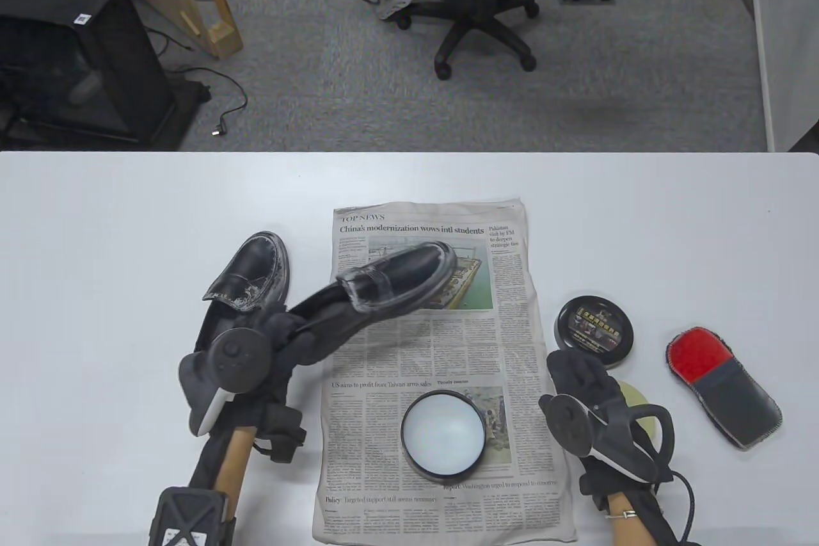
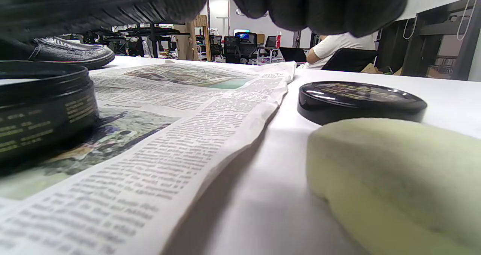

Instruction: Dip and apply leather care cream with polishing sponge on shoes

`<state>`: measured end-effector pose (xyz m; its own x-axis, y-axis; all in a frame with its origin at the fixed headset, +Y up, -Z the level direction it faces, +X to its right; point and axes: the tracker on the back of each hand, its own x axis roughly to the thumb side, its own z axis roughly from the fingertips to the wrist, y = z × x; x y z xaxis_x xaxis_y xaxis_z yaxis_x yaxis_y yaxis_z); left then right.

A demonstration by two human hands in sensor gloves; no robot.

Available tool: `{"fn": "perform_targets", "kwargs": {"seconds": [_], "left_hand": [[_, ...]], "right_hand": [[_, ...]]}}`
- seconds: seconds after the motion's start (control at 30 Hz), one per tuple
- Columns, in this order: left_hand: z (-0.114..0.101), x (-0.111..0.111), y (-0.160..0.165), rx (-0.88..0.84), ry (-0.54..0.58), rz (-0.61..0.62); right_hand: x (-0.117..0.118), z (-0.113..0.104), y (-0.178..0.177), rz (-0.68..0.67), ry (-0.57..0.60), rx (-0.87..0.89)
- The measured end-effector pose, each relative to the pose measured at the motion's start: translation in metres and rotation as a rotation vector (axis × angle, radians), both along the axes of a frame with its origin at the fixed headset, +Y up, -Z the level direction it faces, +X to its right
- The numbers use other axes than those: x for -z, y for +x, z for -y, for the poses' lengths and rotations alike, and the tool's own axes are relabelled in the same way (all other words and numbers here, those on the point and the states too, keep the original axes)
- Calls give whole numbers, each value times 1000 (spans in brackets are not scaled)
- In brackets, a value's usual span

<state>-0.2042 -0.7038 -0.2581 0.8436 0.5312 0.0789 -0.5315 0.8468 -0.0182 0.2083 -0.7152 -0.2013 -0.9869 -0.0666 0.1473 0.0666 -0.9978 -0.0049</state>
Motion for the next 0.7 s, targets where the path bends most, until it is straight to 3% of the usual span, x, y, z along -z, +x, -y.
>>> {"fn": "perform_targets", "kwargs": {"seconds": [0.17, 0.37, 0.5, 0.6, 0.7], "left_hand": [[19, 9, 36, 126, -32, 157], [35, 12, 51, 231, -83, 223], [34, 11, 50, 255, -66, 237], [27, 7, 53, 242, 10, 242], [21, 9, 61, 279, 22, 268]], "right_hand": [[2, 0, 4, 18, -2, 12], [4, 3, 6, 34, -18, 15], [7, 5, 7, 44, -32, 11], [9, 0, 13, 79, -19, 26], [18, -6, 30, 190, 5, 17]]}}
